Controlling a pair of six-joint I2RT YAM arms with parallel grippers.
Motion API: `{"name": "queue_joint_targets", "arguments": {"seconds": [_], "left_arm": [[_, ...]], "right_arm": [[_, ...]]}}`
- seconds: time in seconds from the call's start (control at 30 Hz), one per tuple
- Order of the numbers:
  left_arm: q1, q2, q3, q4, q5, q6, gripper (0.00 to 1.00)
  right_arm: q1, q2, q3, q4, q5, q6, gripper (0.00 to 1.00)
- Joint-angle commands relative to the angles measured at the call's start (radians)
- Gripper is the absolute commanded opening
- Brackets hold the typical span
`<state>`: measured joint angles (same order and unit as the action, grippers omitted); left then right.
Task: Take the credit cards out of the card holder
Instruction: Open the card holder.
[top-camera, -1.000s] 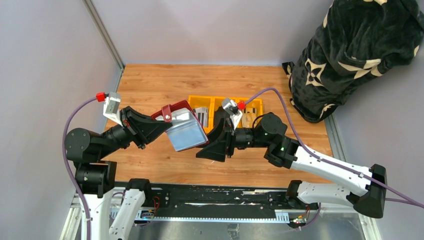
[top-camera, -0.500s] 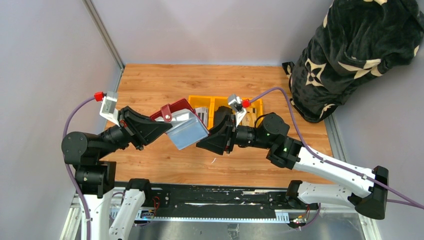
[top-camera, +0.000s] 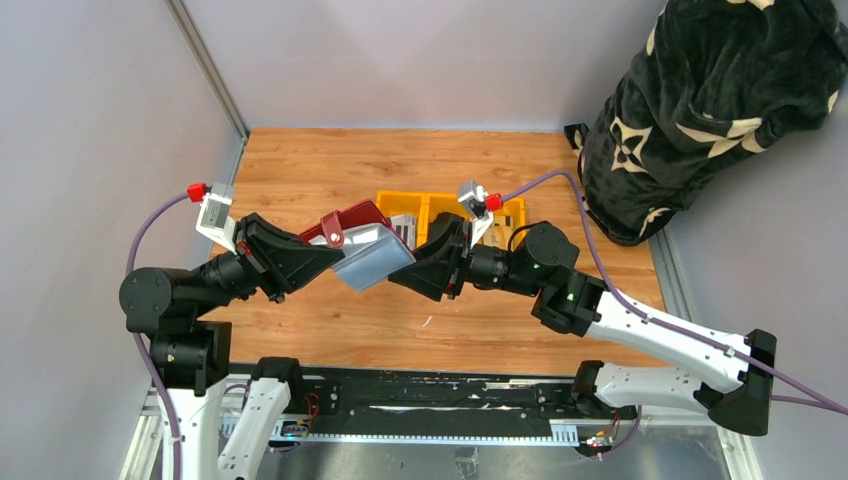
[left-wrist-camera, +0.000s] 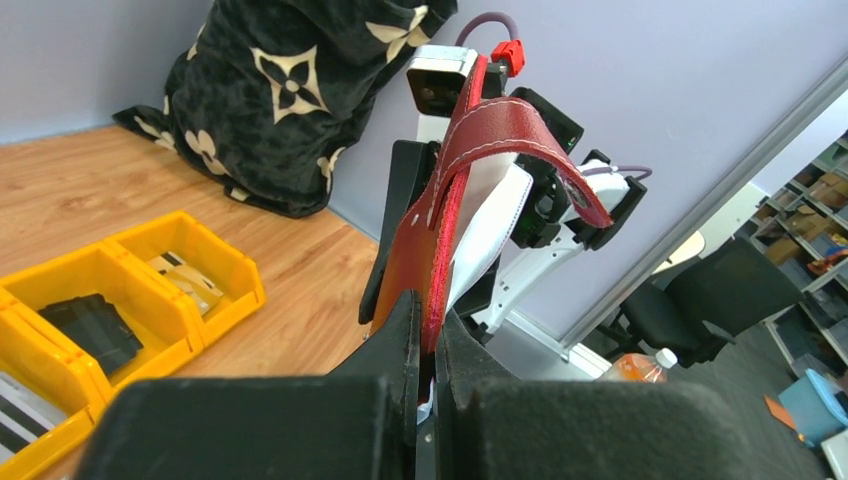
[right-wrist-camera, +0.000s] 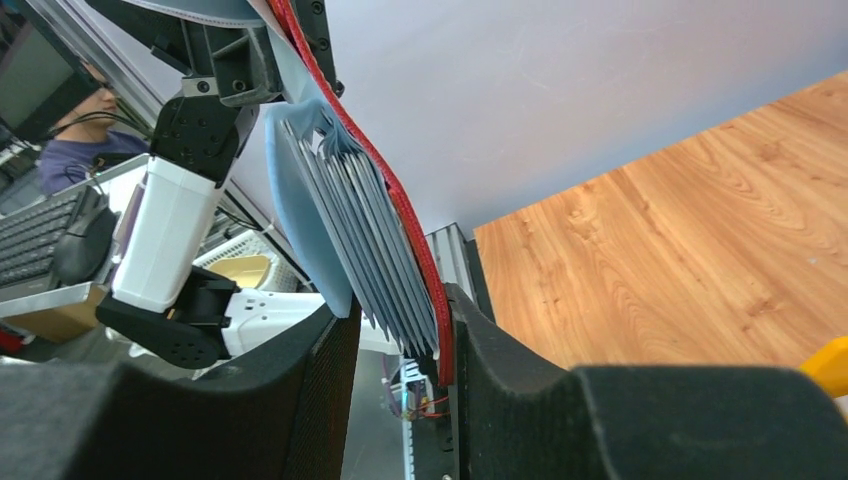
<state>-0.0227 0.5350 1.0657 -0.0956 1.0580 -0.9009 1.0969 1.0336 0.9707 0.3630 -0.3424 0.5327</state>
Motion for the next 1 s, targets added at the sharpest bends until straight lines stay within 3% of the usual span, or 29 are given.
{"name": "queue_joint_targets", "arguments": {"seconds": [0.0, 0.3, 0.43, 0.97], "left_arm": [[-0.002, -0.002, 0.001, 0.064, 0.039, -0.050, 0.00], [-0.002, 0.000, -0.002, 0.075, 0.068, -0.073, 0.00], [-0.001, 0.002, -0.008, 0.075, 0.086, -0.075, 0.00], [-0.001, -0.009, -0.015, 0.033, 0.149, -0.029, 0.00]], "right_arm": [[0.029, 0.014, 0.069, -0.012, 0.073, -0.088, 0.38], [0.103, 0.031, 0.118, 0.022, 0.173, -0.262, 0.37], [0.140, 0.043, 0.152, 0.037, 0.217, -0.331, 0.42], [0.143, 0.055, 0.163, 0.161, 0.192, -0.282, 0.61]]}}
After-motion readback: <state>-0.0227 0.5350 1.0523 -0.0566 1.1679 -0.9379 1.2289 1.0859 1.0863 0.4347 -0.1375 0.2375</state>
